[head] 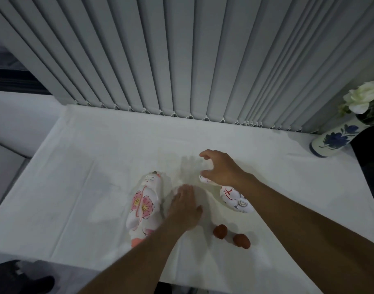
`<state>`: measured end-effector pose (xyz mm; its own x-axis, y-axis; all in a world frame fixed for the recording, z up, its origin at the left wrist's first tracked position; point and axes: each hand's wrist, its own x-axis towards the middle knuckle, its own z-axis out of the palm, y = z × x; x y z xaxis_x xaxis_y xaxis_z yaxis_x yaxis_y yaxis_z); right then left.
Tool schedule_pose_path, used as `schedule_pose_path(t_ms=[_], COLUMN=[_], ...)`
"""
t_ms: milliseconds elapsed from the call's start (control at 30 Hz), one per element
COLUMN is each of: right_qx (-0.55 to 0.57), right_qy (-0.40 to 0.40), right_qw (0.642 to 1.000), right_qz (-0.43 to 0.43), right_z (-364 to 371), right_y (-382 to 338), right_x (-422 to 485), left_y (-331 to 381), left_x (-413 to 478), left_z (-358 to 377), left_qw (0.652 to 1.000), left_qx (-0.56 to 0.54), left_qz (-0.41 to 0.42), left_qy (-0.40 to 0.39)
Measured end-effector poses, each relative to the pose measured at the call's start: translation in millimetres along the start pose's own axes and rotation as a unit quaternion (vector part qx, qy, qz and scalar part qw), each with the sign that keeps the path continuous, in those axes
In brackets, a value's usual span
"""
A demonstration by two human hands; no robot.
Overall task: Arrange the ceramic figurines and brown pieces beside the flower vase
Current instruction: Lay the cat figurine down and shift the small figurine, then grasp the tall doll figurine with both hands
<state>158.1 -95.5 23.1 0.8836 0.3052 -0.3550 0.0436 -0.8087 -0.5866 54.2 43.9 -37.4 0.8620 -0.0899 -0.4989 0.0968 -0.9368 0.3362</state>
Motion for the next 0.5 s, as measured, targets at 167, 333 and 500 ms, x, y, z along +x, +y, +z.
schedule_pose_path(t_ms=[167,333,500], right_qx=[0.109,0.167,0.270], right_qy=[0.057,-0.041,-0.133], right_qw=[0.992,0.978,0.934], right_qz=[0.030,0.117,0.191], right_z=[14.9,55.6,101.6], right_y=[-36.2,-58.8,-77.9], right_x=[-14.8,-27.6,-45.2], left_y=[-13.2,-84.2,-146.6], left_x=[-20.0,-44.1,-53.0], left_z=[-58.9,-78.2,-53.5], left_qw=[0.979,0.947,0.925], left_qx=[-0.064,-0.139,-0.314], left_qz=[0.064,-0.080,-0.183], left_qy=[0.185,0.278,0.114])
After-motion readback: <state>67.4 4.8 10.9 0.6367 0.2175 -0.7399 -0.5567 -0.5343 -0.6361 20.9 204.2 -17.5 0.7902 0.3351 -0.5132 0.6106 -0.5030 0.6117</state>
